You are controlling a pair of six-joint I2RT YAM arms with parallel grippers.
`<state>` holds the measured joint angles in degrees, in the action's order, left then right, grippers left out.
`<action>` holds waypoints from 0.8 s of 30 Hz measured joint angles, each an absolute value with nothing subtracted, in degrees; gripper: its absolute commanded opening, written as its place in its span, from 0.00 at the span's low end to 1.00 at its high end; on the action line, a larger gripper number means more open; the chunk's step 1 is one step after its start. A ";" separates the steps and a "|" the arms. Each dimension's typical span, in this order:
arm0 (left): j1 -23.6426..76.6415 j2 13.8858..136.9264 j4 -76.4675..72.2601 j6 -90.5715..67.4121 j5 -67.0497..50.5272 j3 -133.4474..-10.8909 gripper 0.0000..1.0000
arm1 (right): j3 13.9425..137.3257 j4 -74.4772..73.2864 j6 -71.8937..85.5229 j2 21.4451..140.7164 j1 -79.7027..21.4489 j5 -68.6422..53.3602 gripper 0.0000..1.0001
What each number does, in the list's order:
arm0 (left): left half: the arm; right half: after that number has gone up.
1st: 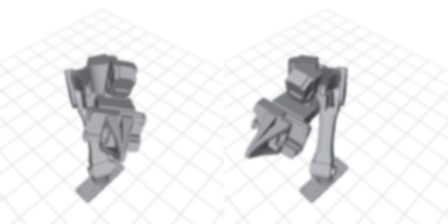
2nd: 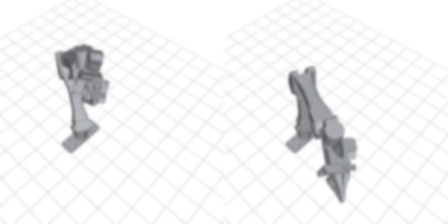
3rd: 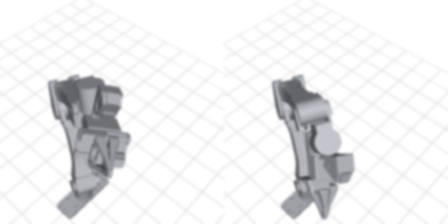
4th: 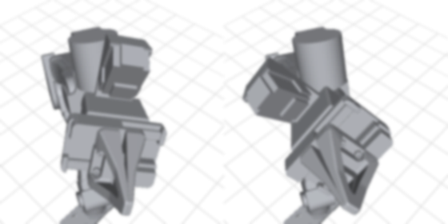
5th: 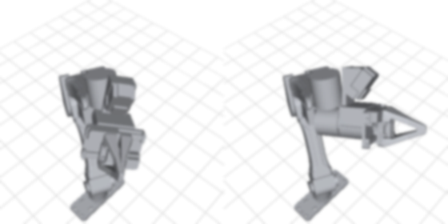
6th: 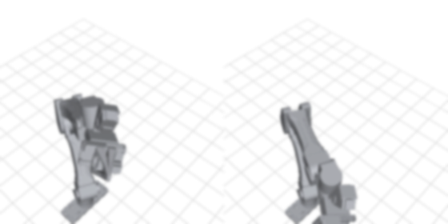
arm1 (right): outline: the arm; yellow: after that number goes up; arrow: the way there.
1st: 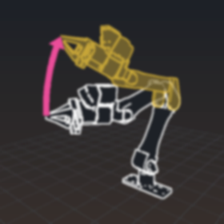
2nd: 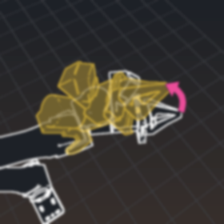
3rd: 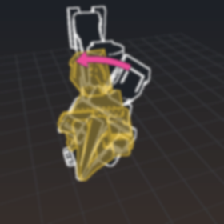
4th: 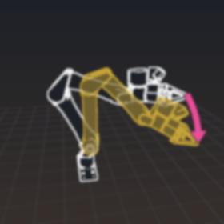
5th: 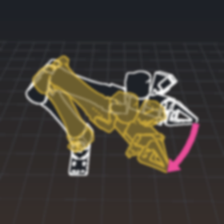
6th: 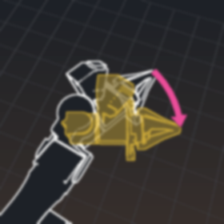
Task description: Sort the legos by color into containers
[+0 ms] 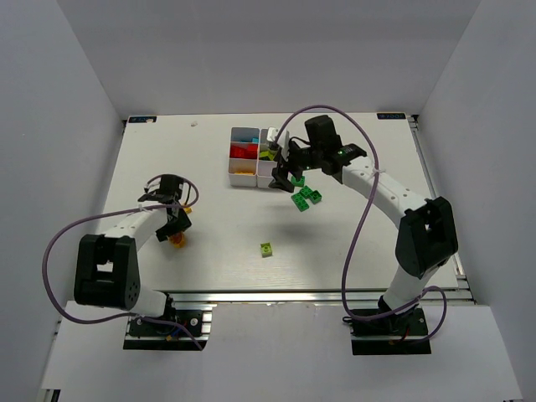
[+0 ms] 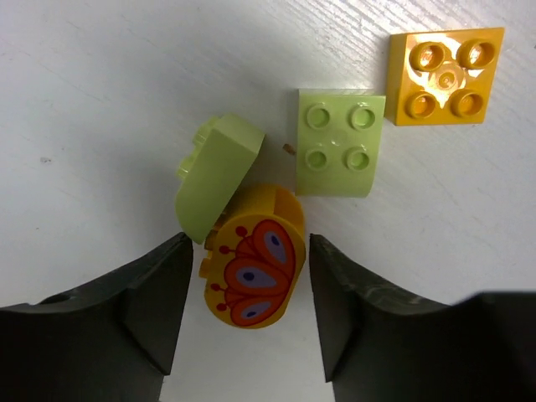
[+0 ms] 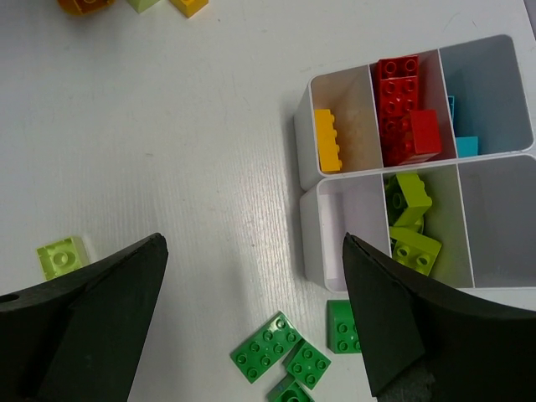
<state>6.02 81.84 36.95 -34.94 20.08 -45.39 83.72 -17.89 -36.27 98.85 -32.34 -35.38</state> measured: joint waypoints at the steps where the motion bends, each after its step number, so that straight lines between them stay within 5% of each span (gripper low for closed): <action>1: 5.98 82.17 36.53 -34.85 19.86 -45.34 0.61 | 83.72 -17.89 -36.16 98.85 -32.18 -35.38 0.89; 11: 5.74 80.40 34.22 -35.03 17.89 -43.18 0.42 | 83.72 -17.87 -35.92 98.85 -31.18 -35.38 0.89; 15: 5.72 77.73 34.50 -35.97 15.40 -41.60 0.22 | 83.72 -17.85 -35.83 98.85 -31.11 -35.38 0.89; 24: 5.74 68.03 33.17 -38.63 2.55 -42.59 0.13 | 83.72 -17.82 -34.89 98.80 -30.22 -36.23 0.89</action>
<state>5.74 68.03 33.17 -38.63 2.55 -42.59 83.72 -17.82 -34.89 98.80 -30.22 -36.23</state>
